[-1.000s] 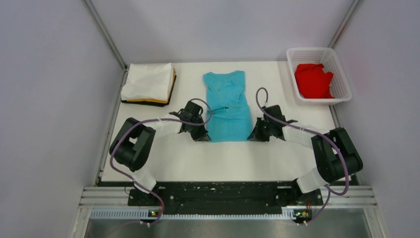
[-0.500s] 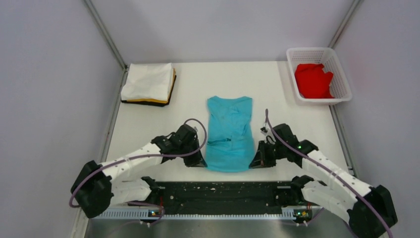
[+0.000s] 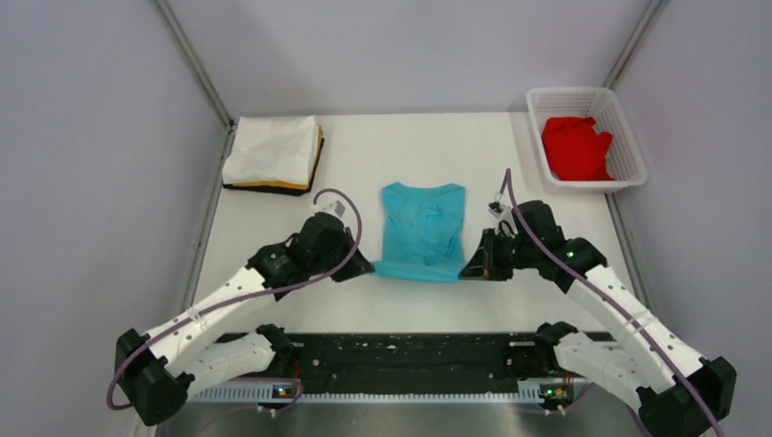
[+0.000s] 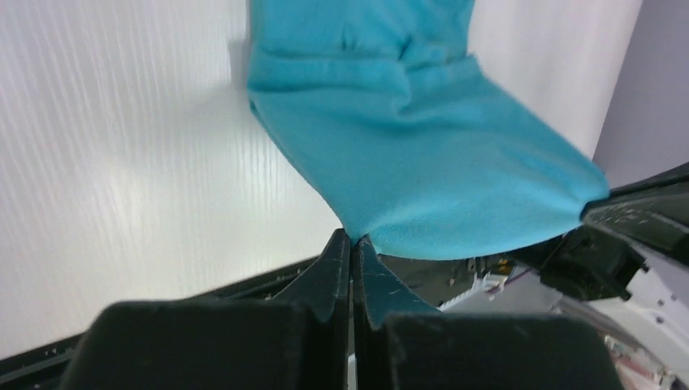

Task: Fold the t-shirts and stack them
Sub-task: Fold the long partially folded tshirt into a neat square

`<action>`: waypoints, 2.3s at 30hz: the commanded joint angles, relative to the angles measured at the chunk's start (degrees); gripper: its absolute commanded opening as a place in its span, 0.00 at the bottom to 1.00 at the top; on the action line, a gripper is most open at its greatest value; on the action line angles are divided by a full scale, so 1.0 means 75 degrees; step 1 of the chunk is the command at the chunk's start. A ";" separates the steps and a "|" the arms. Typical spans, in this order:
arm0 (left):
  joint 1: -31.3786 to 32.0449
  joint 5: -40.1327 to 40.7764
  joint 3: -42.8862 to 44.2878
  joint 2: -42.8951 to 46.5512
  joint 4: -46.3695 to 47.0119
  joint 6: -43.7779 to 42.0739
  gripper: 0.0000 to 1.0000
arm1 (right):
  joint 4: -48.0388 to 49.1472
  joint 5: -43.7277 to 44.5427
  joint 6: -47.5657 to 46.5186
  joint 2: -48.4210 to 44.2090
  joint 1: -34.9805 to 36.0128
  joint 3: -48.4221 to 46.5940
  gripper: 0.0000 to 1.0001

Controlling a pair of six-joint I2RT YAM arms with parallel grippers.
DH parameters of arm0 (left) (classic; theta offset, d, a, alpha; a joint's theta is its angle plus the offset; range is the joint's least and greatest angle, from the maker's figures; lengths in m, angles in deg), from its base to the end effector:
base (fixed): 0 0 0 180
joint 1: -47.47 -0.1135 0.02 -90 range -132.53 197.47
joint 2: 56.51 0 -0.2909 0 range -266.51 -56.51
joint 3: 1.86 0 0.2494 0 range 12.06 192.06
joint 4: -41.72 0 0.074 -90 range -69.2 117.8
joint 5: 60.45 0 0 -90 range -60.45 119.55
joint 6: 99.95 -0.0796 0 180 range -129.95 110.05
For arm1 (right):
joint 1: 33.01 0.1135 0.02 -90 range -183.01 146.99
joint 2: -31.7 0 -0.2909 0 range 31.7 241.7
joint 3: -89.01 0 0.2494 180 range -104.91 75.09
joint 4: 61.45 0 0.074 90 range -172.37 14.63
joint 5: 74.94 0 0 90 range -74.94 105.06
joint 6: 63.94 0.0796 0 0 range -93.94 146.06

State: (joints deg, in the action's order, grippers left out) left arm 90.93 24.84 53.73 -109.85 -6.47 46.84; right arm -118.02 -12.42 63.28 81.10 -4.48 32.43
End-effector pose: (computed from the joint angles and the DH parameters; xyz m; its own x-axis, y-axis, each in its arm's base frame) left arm 0.1422 -0.1438 0.2465 -0.8939 -0.3017 -0.3315 -0.0382 0.7883 -0.6141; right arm 0.1338 0.1145 0.2558 -0.9470 0.0960 -0.3064 -0.1441 0.7258 0.6727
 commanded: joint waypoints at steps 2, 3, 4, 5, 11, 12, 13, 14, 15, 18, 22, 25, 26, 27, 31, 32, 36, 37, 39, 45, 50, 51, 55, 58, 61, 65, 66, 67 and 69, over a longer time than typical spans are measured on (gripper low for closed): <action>-0.0451 0.1194 0.1200 -0.0601 0.0255 -0.0684 0.00 | 0.0421 0.0342 -0.0453 0.0437 -0.0452 -0.0716 0.00; -0.0576 0.1217 0.1306 -0.0740 0.0343 -0.0778 0.00 | 0.0482 0.0298 -0.0499 0.0548 -0.0569 -0.0808 0.00; -0.0747 0.1169 0.1426 -0.0867 0.0416 -0.0877 0.00 | 0.0570 0.0257 -0.0593 0.0707 -0.0677 -0.0886 0.00; -0.0923 0.1077 0.1553 -0.1023 0.0536 -0.0998 0.00 | 0.0665 0.0224 -0.0664 0.0822 -0.0772 -0.0963 0.00; -0.1603 0.0780 0.2465 -0.2144 0.0843 -0.1545 0.00 | 0.1261 0.0118 -0.0952 0.1535 -0.1203 -0.1489 0.00; -0.1691 0.0780 0.2632 -0.2296 0.0858 -0.1601 0.00 | 0.1299 0.0092 -0.0989 0.1665 -0.1309 -0.1560 0.00; -0.1747 0.0773 0.2759 -0.2427 0.0904 -0.1673 0.00 | 0.1380 0.0061 -0.0986 0.1751 -0.1412 -0.1604 0.00; -0.1814 0.0740 0.2896 -0.2548 0.0955 -0.1743 0.00 | 0.1468 -0.0004 -0.0994 0.1854 -0.1525 -0.1645 0.00; -0.1876 0.0743 0.3025 -0.2676 0.0990 -0.1799 0.00 | 0.1558 -0.0068 -0.0990 0.1944 -0.1633 -0.1688 0.00; -0.2074 0.0668 0.3497 -0.3222 0.1028 -0.1908 0.00 | 0.1644 0.0088 -0.1087 0.2232 -0.1761 -0.2010 0.00; -0.2273 0.0408 0.4152 -0.3914 0.0853 -0.2095 0.00 | 0.1747 0.0184 -0.1154 0.2691 -0.1873 -0.2366 0.00; -0.2431 0.0378 0.4567 -0.4348 0.0847 -0.2262 0.00 | 0.1793 0.0322 -0.1175 0.3041 -0.1937 -0.2543 0.00; -0.2492 0.0364 0.4711 -0.4519 0.0838 -0.2299 0.00 | 0.1836 0.0380 -0.1166 0.3121 -0.1966 -0.2582 0.00; -0.2579 0.0318 0.4865 -0.4688 0.0831 -0.2348 0.00 | 0.1905 0.0450 -0.1152 0.3191 -0.1996 -0.2614 0.00; -0.2769 0.0146 0.5420 -0.5328 0.0827 -0.2535 0.00 | 0.2176 0.0621 -0.1095 0.3563 -0.2131 -0.2777 0.00; -0.2798 0.0103 0.5575 -0.5495 0.0829 -0.2586 0.00 | 0.2232 0.0659 -0.1084 0.3683 -0.2148 -0.2814 0.00; -0.2862 0.0220 0.6290 -0.6396 0.0750 -0.2712 0.00 | 0.2534 0.0734 -0.1011 0.4220 -0.2230 -0.2908 0.00; -0.2875 0.0189 0.6489 -0.6638 0.0687 -0.2758 0.00 | 0.2617 0.0732 -0.0968 0.4379 -0.2262 -0.2936 0.00; -0.2915 0.0073 0.6839 -0.7083 0.0648 -0.2821 0.00 | 0.2865 0.0755 -0.0873 0.4710 -0.2343 -0.2948 0.00; -0.3003 -0.0192 0.7902 -0.8322 0.0376 -0.2963 0.00 | 0.3390 0.1018 -0.0631 0.5580 -0.2411 -0.3139 0.00; -0.3027 -0.0181 0.8573 -0.9025 0.0226 -0.3083 0.00 | 0.3517 0.1445 -0.0579 0.6311 -0.2451 -0.3479 0.00; -0.3028 -0.0173 0.8695 -0.9149 0.0183 -0.3086 0.00 | 0.3626 0.1458 -0.0574 0.6474 -0.2471 -0.3603 0.00; -0.3104 -0.0239 0.9313 -0.9676 -0.0093 -0.3064 0.28 | 0.3735 0.1645 -0.0676 0.7213 -0.2568 -0.4283 0.21; -0.3158 -0.0346 0.9593 -0.9726 -0.0254 -0.3038 0.70 | 0.3124 0.1556 -0.0923 0.7563 -0.2591 -0.5060 0.86; -0.3143 -0.0527 0.9113 -0.9427 -0.0002 -0.3038 0.99 | 0.2924 0.1705 -0.0967 0.7191 -0.2577 -0.4993 0.99; -0.3115 -0.1067 0.7873 -0.8907 0.0434 -0.3131 0.99 | 0.2902 0.2318 -0.1033 0.6110 -0.2579 -0.4038 0.99; -0.3100 -0.1208 0.7547 -0.8808 0.0514 -0.3190 0.99 | 0.2904 0.2338 -0.1079 0.5831 -0.2575 -0.3748 0.99; -0.3082 -0.1356 0.7282 -0.8729 0.0574 -0.3269 0.99 | 0.2899 0.2315 -0.1126 0.5545 -0.2577 -0.3480 0.99; -0.3018 -0.1490 0.6970 -0.8682 0.0439 -0.3442 0.99 | 0.2872 0.2261 -0.1171 0.5018 -0.2579 -0.2911 0.99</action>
State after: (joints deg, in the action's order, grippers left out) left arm 67.30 18.06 110.63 -179.16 -4.54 23.89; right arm -95.95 2.83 56.37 128.01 -23.56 4.98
